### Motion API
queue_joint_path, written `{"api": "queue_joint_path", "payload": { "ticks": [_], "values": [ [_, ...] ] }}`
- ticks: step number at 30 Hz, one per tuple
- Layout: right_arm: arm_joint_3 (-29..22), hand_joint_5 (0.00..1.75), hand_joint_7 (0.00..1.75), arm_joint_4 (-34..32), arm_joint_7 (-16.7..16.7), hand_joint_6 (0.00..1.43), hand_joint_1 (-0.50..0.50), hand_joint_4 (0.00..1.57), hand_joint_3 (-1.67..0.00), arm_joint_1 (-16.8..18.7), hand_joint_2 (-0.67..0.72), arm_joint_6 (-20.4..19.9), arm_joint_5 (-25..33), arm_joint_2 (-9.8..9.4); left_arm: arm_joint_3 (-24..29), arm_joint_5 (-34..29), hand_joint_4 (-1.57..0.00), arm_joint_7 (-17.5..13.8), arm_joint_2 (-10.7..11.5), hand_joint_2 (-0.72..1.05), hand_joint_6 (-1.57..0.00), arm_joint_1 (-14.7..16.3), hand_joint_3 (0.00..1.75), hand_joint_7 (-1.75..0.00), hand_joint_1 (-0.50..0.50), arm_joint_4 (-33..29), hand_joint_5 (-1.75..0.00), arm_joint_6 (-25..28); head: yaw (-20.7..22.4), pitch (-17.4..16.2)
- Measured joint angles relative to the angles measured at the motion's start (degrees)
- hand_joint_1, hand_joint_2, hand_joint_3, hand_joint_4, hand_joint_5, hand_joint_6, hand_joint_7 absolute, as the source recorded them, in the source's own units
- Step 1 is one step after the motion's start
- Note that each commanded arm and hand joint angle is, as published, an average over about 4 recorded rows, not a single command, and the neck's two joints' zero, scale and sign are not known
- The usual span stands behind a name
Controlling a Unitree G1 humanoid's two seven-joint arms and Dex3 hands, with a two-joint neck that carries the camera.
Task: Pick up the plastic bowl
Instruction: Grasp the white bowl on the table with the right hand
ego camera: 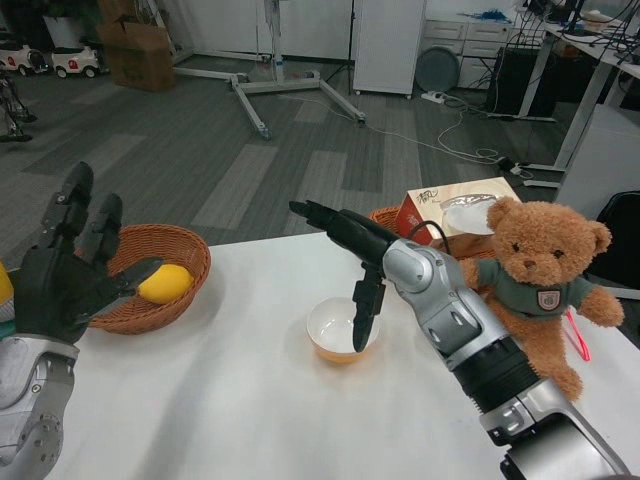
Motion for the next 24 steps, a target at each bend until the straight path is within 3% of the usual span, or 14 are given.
{"api": "queue_joint_path", "payload": {
  "ticks": [6,11,20,24],
  "values": [
    [3.60,0.00,0.00,5.64,-0.78,0.00,-0.29,0.00,0.00,-1.49,0.22,-0.59,-2.71,0.10,-1.26,1.11,0.00,-1.60,0.09,0.74,0.00,-0.99,0.00,0.00,-0.50,0.86,0.00,2.69,-0.37,-1.08],
    [6.26,0.00,0.00,9.79,-1.75,0.00,-0.29,0.00,0.00,-2.89,0.30,-1.66,-5.90,0.97,-1.80,1.14,0.00,-1.75,0.10,0.78,0.00,-1.27,0.00,0.00,-0.50,1.94,0.00,2.90,-0.34,-1.82],
    [11.34,0.00,0.00,13.90,-4.22,0.00,-0.29,0.00,0.00,-4.99,0.34,-1.94,-16.11,1.79,-1.82,1.16,0.00,-1.78,0.09,0.78,0.00,-1.41,0.00,0.00,-0.50,2.91,0.00,3.04,-0.59,-3.21],
    [13.48,0.00,0.00,18.09,-4.96,0.00,-0.29,0.00,0.00,-6.59,0.47,-2.91,-18.79,1.88,-1.75,1.16,0.00,-1.78,0.09,0.78,0.00,-1.46,0.00,0.00,-0.50,3.04,0.00,3.11,-0.85,-3.58]
  ]
}}
